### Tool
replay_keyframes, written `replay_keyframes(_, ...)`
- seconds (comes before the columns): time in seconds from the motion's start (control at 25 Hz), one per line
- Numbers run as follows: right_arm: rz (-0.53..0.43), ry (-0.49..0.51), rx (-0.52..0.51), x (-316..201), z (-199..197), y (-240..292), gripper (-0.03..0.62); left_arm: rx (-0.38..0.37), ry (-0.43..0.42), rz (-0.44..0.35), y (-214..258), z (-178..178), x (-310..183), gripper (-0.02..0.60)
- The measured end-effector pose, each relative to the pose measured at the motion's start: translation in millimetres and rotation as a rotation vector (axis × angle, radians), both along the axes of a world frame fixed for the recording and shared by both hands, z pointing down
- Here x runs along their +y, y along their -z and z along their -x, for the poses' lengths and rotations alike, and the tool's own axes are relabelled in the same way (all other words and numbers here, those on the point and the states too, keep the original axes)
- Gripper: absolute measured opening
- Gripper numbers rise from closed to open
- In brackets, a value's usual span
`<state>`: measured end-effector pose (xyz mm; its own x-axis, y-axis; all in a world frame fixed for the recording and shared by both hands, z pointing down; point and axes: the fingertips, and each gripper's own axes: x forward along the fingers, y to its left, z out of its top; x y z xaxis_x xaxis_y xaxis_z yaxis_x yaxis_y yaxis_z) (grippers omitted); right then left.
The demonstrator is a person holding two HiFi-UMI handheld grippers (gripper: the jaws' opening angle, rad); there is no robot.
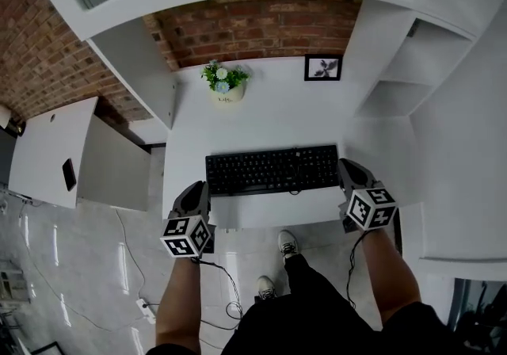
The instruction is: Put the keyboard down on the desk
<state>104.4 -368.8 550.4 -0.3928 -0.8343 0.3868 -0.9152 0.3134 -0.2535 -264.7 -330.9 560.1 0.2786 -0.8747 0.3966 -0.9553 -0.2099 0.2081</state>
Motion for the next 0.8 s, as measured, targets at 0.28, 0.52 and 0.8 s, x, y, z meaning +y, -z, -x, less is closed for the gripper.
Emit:
replay_keyframes(0.28,-0.109,0.046,-0.025,59.9,33.3,64.5,0.018,0.012,-0.088,-0.109,60.8,-14.2,52.5,0.018)
replay_keyframes(0.52,-0.183,0.074,-0.034,116.2,58.0,105.6,0.018,0.038,-0.135,-0.177,105.7,-23.8,102.1,0.018)
replay_keyframes(0.8,-0.225,0.083,-0.017,182.0,76.7,130.1,0.018,0.054,-0.194,-0.214,125.9,-34.2,157.6,0.018)
